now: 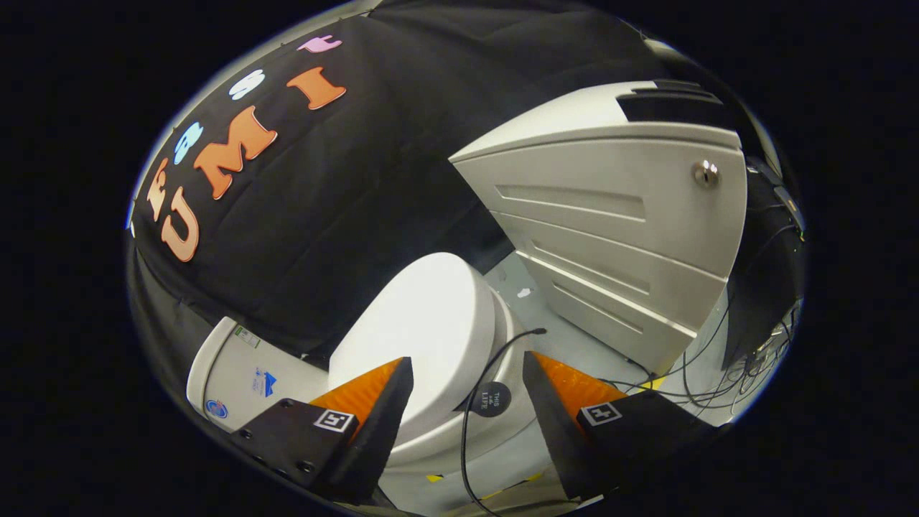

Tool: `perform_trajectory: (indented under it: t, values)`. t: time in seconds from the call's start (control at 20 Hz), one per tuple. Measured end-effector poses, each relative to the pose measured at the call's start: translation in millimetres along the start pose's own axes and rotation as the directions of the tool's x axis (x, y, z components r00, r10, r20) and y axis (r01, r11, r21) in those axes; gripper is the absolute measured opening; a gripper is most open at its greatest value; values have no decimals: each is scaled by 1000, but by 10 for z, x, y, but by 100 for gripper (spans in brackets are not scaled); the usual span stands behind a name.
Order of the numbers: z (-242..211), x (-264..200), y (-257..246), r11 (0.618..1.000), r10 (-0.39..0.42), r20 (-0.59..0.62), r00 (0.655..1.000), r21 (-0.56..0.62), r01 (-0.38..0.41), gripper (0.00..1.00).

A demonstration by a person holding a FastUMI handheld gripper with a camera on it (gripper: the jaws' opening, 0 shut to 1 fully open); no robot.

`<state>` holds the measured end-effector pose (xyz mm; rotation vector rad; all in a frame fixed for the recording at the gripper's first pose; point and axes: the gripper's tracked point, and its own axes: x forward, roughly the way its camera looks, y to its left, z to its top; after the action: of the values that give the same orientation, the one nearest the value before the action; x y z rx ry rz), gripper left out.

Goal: Open the toilet lid.

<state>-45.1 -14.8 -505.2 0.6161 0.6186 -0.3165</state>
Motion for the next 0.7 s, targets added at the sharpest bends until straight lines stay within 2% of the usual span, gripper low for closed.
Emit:
perform_trajectory:
  t: [0.45, 0.55, 0.7]
  values:
    - [-541, 293, -342, 992, 4, -113, 994, 125, 11, 97]
    - [-630, 331, -375, 988, 6, -140, 990, 151, 15, 86]
    - [-736, 399, -341, 977, 43, -158, 986, 212, -9, 76]
